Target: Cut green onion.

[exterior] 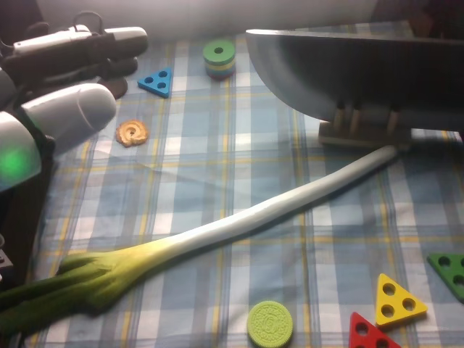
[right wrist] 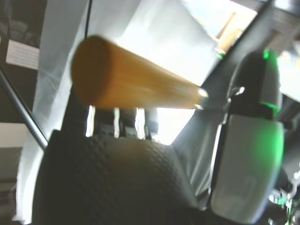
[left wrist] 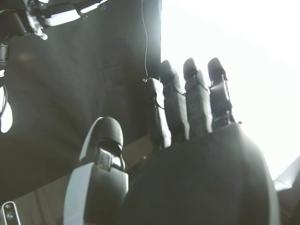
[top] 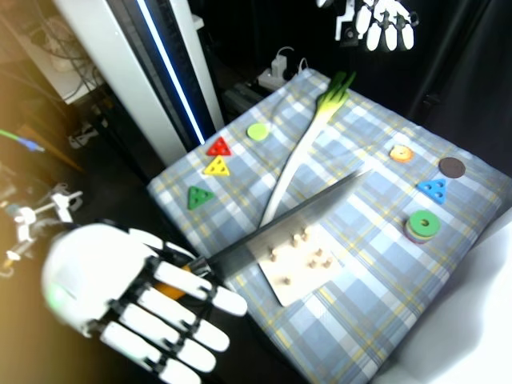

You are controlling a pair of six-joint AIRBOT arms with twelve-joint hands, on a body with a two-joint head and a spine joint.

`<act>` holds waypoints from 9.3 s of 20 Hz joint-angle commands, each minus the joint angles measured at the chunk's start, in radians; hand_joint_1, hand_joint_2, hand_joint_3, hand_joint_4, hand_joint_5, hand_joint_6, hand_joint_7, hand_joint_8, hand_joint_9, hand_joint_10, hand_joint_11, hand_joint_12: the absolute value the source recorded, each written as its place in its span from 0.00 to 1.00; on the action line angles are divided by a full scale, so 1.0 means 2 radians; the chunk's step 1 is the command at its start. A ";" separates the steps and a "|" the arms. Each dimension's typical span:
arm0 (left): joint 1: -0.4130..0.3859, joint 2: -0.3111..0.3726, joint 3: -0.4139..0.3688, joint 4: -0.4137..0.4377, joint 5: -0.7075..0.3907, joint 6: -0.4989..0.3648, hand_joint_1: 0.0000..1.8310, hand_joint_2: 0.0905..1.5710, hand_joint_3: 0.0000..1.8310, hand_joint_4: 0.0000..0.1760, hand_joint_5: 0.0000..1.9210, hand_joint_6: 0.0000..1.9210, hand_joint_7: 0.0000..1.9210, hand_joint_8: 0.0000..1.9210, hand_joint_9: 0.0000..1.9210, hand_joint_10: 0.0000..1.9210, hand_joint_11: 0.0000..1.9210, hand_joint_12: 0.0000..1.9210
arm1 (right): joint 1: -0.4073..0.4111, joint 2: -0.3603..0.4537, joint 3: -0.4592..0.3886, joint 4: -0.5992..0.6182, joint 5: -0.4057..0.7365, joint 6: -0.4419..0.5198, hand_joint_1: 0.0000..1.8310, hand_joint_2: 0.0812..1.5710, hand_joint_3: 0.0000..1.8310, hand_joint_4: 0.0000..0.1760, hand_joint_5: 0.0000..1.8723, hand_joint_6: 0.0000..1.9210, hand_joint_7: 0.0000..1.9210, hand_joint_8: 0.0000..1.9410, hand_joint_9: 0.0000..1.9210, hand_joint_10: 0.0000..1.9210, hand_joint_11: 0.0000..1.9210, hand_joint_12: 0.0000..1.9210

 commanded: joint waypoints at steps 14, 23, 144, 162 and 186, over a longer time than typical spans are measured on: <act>-0.006 -0.011 0.005 0.003 -0.046 -0.012 0.19 0.87 0.00 0.42 0.27 0.00 0.31 0.00 0.20 0.00 0.00 0.30 | 0.021 -0.014 0.017 0.013 0.043 -0.001 0.46 0.70 0.00 0.00 0.58 0.51 0.68 0.44 0.62 0.67 0.51 0.89; -0.006 -0.012 0.006 0.003 -0.041 -0.014 0.18 0.88 0.00 0.33 0.25 0.00 0.29 0.00 0.21 0.00 0.00 0.30 | 0.024 -0.022 0.022 0.019 0.045 -0.001 0.39 0.82 0.01 0.00 0.63 1.00 0.69 1.00 0.75 1.00 0.76 1.00; -0.026 -0.039 -0.004 -0.048 0.020 0.089 0.00 0.93 0.00 0.00 0.07 0.00 0.10 0.00 0.11 0.00 0.01 0.14 | 0.173 -0.009 0.030 -0.138 -0.088 -0.055 0.37 0.89 0.00 0.02 0.67 1.00 0.76 1.00 0.83 1.00 0.85 1.00; -0.026 -0.040 -0.004 -0.045 0.022 0.088 0.02 0.91 0.00 0.00 0.11 0.00 0.13 0.00 0.14 0.00 0.00 0.22 | 0.250 -0.013 0.031 -0.238 -0.156 -0.055 0.34 0.88 0.00 0.00 0.68 1.00 0.74 1.00 0.79 1.00 0.79 1.00; -0.020 -0.044 -0.004 -0.045 0.023 0.085 0.00 0.91 0.00 0.00 0.12 0.00 0.13 0.00 0.14 0.00 0.00 0.22 | 0.269 0.014 0.004 -0.283 -0.205 -0.055 0.39 0.89 0.00 0.00 0.70 1.00 0.76 1.00 0.82 1.00 0.83 1.00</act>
